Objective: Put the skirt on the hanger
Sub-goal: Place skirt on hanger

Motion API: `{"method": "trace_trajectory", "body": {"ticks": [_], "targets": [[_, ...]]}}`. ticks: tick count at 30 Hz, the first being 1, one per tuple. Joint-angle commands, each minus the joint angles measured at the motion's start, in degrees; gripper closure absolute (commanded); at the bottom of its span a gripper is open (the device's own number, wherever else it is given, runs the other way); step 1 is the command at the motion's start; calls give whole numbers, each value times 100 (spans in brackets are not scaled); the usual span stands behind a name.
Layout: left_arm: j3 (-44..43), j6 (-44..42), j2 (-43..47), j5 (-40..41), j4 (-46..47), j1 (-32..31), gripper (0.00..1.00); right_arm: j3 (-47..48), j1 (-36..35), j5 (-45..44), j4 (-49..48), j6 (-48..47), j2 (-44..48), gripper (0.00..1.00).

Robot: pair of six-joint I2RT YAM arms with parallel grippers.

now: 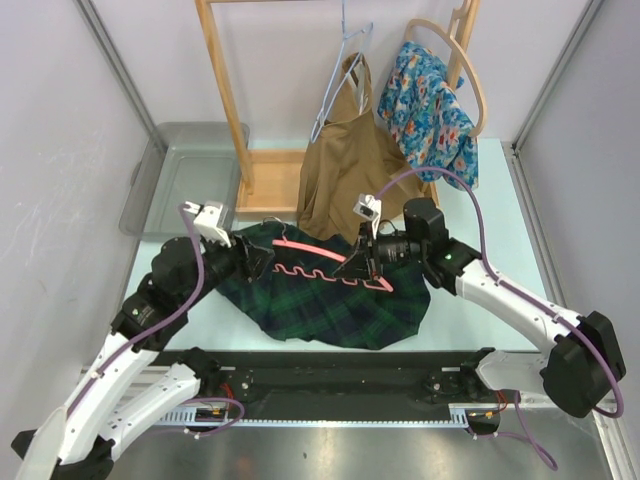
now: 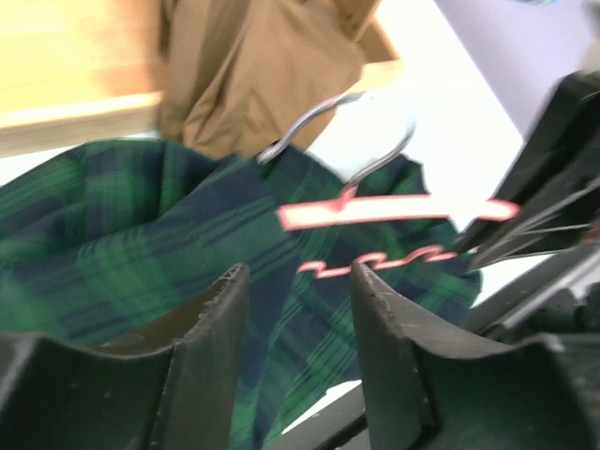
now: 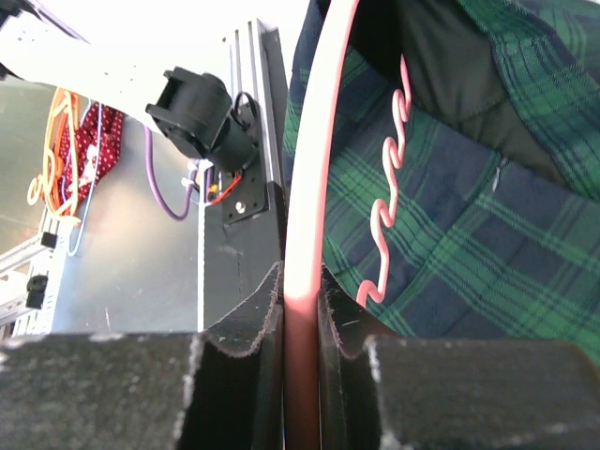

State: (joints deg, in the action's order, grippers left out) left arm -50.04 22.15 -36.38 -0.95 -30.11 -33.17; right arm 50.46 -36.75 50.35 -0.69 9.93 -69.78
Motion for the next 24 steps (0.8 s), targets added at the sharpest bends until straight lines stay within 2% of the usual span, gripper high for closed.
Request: {"method": "trace_trajectory", "body": {"ticks": [1,3,6,7,8,10,13,15,17,19,21,24], "targets": [[-251,-666,96,753,-433,-23,43,52,98,397,-942,70,132,100],[-287,-878,149,1103,-487,-23,38,43,150,502,-942,61,105,100],[-444,-1186,97,1430,-574,-32,39,34,238,634,-968,61,26,100],[-480,-1291,-34,1553,-636,-23,41,34,256,660,-1003,79,8,100],[-515,-1336,-79,1685,-706,-23,56,34,282,721,-1056,105,-18,100],[-498,-1650,-228,1730,-751,-32,65,34,335,766,-1117,184,-36,100],[-323,-2196,-290,1642,-576,-23,66,34,353,897,-1170,211,-71,100],[-165,-2783,-256,1380,-348,-23,66,34,370,1055,-1170,228,-97,100],[-146,-3031,-255,739,-346,-23,61,34,388,1178,-1144,246,-124,100],[-173,-3181,-264,326,-399,-6,55,34,388,1292,-1170,272,-168,100],[-111,-3313,-255,158,-338,38,54,43,379,1372,-1232,316,-194,100],[-164,-3419,-404,-606,-382,223,54,43,388,1565,-1284,369,-220,100]]}}
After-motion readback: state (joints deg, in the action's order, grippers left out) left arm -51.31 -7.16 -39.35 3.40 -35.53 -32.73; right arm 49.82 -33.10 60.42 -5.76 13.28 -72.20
